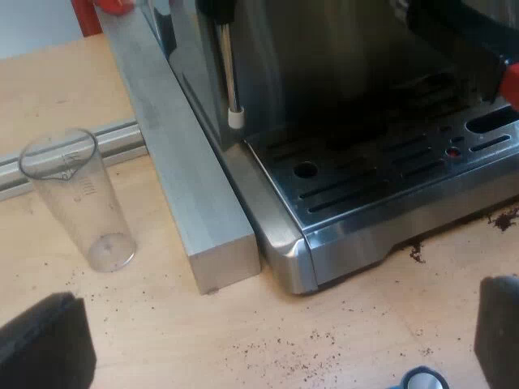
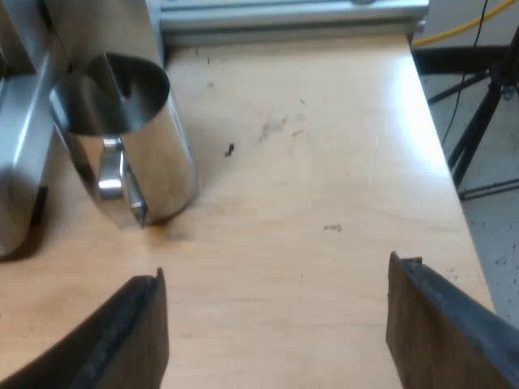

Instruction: Put the handle in the coffee machine

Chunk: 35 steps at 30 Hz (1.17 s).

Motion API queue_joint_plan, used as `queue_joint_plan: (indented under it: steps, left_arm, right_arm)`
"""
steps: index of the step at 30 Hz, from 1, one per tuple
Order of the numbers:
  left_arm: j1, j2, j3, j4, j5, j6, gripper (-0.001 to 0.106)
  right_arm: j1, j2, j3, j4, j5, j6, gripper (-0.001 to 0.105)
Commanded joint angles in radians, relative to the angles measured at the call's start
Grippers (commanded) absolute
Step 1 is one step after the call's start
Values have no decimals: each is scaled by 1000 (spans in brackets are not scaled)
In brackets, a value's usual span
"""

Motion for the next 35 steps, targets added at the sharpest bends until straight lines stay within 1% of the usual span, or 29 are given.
queue_joint_plan:
  steps: [1,4,6,8,35]
  left_arm:
    - [-4,-130,-5,-20,-5,-12,97]
    - [-4,-130,-5,-20,-5,-12,97]
    - [-4,-130,-5,-20,1,-12,97]
    - [-4,-130,-5,-20,1,-12,97]
    - [-7,-135,-5,-20,1,6,97]
  right_arm:
    - [-3,-45,-1,40,-2,-12,60]
    - [-3,-45,-1,50,-2,-4,60]
    - [-3,-45,-1,50,-2,25,60]
    - [-3,-45,-1,50,-2,32,60]
    - [-3,-45,-1,50,-2,33,60]
